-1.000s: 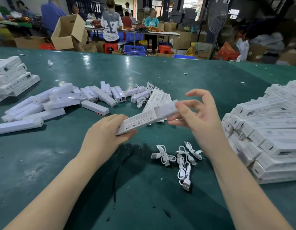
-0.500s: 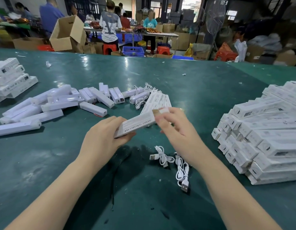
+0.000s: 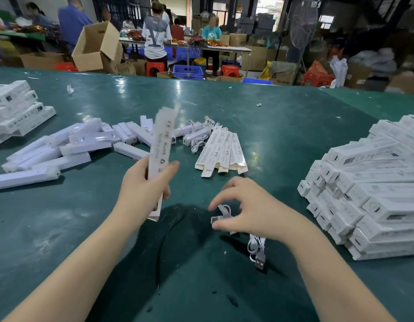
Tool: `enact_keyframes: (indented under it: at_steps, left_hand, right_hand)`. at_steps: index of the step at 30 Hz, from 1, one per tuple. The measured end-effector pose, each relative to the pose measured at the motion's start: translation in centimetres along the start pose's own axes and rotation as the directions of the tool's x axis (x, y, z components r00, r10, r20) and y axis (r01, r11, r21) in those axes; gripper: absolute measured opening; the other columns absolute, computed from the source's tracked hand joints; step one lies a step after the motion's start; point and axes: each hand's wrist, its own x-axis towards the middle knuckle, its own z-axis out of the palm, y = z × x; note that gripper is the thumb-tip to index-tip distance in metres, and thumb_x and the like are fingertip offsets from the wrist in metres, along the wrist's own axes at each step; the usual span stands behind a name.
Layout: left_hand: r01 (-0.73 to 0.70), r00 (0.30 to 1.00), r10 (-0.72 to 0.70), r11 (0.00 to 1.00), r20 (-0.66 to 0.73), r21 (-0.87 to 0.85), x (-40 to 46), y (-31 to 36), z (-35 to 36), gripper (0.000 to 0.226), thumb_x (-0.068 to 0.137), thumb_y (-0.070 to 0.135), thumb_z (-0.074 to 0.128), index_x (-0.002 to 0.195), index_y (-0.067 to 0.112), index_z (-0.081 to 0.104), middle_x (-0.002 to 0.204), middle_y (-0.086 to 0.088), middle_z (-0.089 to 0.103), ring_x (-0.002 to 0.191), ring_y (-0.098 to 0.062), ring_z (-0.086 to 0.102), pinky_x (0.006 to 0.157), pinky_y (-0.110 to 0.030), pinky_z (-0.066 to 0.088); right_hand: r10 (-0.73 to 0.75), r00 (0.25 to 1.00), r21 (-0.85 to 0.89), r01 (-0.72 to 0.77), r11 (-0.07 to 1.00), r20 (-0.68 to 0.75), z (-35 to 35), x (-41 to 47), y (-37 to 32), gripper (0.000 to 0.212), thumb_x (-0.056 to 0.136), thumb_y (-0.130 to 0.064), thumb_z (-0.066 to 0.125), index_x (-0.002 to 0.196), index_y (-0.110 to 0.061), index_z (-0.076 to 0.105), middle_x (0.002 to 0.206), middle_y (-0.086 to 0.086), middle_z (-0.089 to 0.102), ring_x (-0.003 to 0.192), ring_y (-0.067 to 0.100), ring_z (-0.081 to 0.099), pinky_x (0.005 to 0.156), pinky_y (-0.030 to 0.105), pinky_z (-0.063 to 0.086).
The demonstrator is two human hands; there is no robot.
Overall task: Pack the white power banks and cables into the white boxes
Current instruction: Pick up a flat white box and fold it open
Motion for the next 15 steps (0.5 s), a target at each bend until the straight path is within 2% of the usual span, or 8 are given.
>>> enact_keyframes:
  at_steps: [2, 4, 6, 8, 10, 12, 15]
  left_hand:
    - [0.18, 0.984, -0.169, 0.939, 0.063, -0.293, 0.2, 0.6, 0.0, 0.019, 0.09, 0.031, 0.066, 0.09, 0.016, 0.055, 0.055, 0.007, 0.05, 0.046, -0.01, 0.048, 0.045, -0.02, 0.043]
    - [0.283, 0.959, -0.248, 0.844, 0.137, -0.455, 0.3, 1.0, -0.1, 0.019, 0.091, 0.028, 0.065, 0.093, 0.013, 0.052, 0.057, 0.006, 0.048, 0.047, -0.01, 0.045, 0.044, -0.019, 0.041]
    - [0.324, 0.946, -0.271, 0.825, 0.18, -0.462, 0.2, 1.3, -0.2, 0.018, 0.092, 0.025, 0.064, 0.094, 0.014, 0.05, 0.06, 0.005, 0.049, 0.048, -0.009, 0.044, 0.043, -0.018, 0.04]
    - [0.344, 0.937, -0.274, 0.842, 0.218, -0.417, -0.1, 1.4, -0.1, 0.015, 0.091, 0.02, 0.064, 0.093, 0.013, 0.051, 0.065, 0.003, 0.053, 0.048, -0.009, 0.045, 0.042, -0.018, 0.04]
    - [0.367, 0.919, -0.282, 0.868, 0.276, -0.335, -0.6, 1.4, 0.1, 0.013, 0.089, 0.017, 0.066, 0.093, 0.009, 0.057, 0.071, 0.001, 0.062, 0.051, -0.009, 0.053, 0.044, -0.017, 0.043]
    - [0.395, 0.888, -0.289, 0.878, 0.357, -0.272, -1.0, 1.4, 0.5, 0.018, 0.086, 0.02, 0.068, 0.097, 0.007, 0.063, 0.079, -0.001, 0.071, 0.062, -0.008, 0.064, 0.052, -0.018, 0.051]
    - [0.455, 0.831, -0.277, 0.836, 0.482, -0.305, -1.3, 1.5, 0.8, 0.029, 0.078, 0.025, 0.072, 0.099, 0.005, 0.07, 0.089, -0.007, 0.074, 0.074, -0.011, 0.07, 0.061, -0.02, 0.055]
  right_hand:
    - [-0.011, 1.0, -0.09, 0.012, 0.996, 0.007, 0.6, 0.0, -0.2, 0.009, 0.083, -0.031, 0.071, 0.087, -0.038, 0.072, 0.11, -0.012, 0.048, 0.109, 0.005, 0.036, 0.096, 0.025, 0.037]
    - [-0.03, 0.999, -0.126, 0.026, 0.992, -0.029, 0.7, 0.2, -0.4, 0.008, 0.085, -0.027, 0.069, 0.086, -0.035, 0.073, 0.108, -0.012, 0.05, 0.109, 0.008, 0.038, 0.097, 0.028, 0.037]
    - [-0.059, 0.989, -0.049, 0.053, 0.997, -0.136, 0.6, 0.4, -0.6, 0.008, 0.086, -0.024, 0.069, 0.086, -0.031, 0.071, 0.105, -0.012, 0.057, 0.106, 0.008, 0.045, 0.092, 0.027, 0.04]
    - [-0.027, 0.958, 0.216, 0.092, 0.972, -0.285, 0.3, 0.5, -1.0, 0.011, 0.087, -0.016, 0.068, 0.085, -0.027, 0.069, 0.096, -0.012, 0.066, 0.098, 0.003, 0.057, 0.083, 0.022, 0.047]
    - [0.028, 0.928, 0.466, 0.16, 0.87, -0.372, 0.2, 0.5, -1.4, 0.012, 0.088, -0.011, 0.07, 0.086, -0.022, 0.068, 0.093, -0.01, 0.07, 0.09, 0.002, 0.064, 0.076, 0.02, 0.052]
    - [0.037, 0.914, 0.569, 0.22, 0.793, -0.405, 0.1, 0.5, -1.8, 0.009, 0.087, -0.009, 0.072, 0.087, -0.017, 0.069, 0.096, -0.006, 0.073, 0.09, 0.005, 0.067, 0.075, 0.019, 0.053]
    - [0.008, 0.918, 0.647, 0.273, 0.712, -0.397, 0.1, 0.4, -2.2, 0.009, 0.085, -0.005, 0.073, 0.086, -0.013, 0.07, 0.096, -0.003, 0.074, 0.09, 0.011, 0.071, 0.078, 0.018, 0.053]
